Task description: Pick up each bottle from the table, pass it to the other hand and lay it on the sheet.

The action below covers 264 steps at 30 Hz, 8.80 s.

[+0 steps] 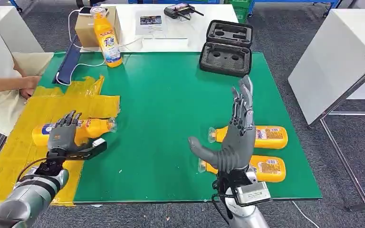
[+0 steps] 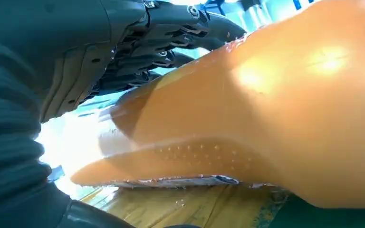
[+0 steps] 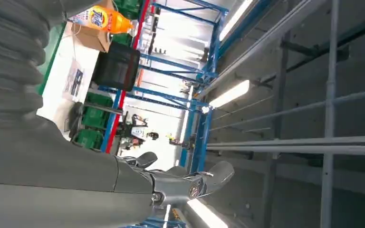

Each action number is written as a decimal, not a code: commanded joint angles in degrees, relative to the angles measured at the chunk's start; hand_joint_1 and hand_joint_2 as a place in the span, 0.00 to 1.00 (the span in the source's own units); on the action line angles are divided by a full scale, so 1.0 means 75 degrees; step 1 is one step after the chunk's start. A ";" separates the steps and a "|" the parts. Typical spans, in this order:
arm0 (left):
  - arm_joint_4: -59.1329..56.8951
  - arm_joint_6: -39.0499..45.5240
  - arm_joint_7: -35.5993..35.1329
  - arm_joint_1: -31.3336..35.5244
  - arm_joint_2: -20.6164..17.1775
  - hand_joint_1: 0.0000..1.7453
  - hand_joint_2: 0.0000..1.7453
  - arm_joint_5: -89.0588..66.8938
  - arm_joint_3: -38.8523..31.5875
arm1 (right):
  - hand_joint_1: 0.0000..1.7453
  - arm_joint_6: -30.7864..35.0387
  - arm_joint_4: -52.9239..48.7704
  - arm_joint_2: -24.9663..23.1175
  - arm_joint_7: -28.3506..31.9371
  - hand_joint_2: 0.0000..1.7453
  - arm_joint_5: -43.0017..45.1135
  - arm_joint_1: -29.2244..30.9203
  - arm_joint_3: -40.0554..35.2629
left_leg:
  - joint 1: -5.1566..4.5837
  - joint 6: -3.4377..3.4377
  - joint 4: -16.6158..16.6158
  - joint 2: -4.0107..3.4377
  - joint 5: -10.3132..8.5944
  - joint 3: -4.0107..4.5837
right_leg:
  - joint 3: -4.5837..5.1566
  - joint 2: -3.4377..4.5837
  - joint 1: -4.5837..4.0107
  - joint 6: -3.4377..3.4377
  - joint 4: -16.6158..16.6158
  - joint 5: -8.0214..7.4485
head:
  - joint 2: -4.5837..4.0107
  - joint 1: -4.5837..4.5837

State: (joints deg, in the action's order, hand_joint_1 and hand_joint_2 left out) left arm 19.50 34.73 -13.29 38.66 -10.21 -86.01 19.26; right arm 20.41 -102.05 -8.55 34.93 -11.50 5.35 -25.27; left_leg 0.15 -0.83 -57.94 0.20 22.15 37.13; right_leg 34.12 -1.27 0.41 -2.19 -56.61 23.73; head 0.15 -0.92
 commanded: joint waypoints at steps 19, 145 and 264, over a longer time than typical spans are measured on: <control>-0.0099 0.0079 0.3133 -0.0094 0.0815 0.00 1.00 0.2306 -0.2611 | 0.00 0.0059 0.0586 0.0198 -0.0196 1.00 -0.0059 0.0287 0.0076 | -0.0002 0.0001 0.0009 0.0026 0.0012 -0.0059 | -0.0063 -0.0011 0.0005 0.0004 0.0017 0.0017 | 0.0000 0.0003; 0.7703 -0.4807 0.6285 -0.4015 0.2491 0.00 1.00 1.0325 -0.1146 | 1.00 -0.3949 0.3761 0.6408 -0.3448 1.00 -0.5366 -0.0879 0.1299 | -0.0037 -0.0017 0.0005 0.0016 0.0032 -0.0032 | -0.0042 -0.0008 0.0031 -0.0004 0.0029 0.0007 | 0.0000 -0.0006; 0.5656 0.0703 0.3251 -0.1997 0.2124 1.00 1.00 0.1180 -0.1608 | 0.00 -0.1321 0.1770 0.0156 -0.0599 0.00 -0.1404 0.0404 0.0390 | -0.0008 -0.0010 0.0003 -0.0007 0.0020 -0.0011 | -0.0002 0.0011 0.0003 0.0019 0.0010 -0.0005 | 0.0000 -0.0003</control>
State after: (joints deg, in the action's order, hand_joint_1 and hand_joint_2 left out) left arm 68.33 39.71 11.58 18.91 7.04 -76.43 11.54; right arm 10.27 -82.68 -10.27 30.38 -22.23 9.32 -23.37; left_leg 0.09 -0.94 -57.95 0.10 22.25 37.20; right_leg 34.28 -1.22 0.43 -2.08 -56.58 23.62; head 0.15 -0.94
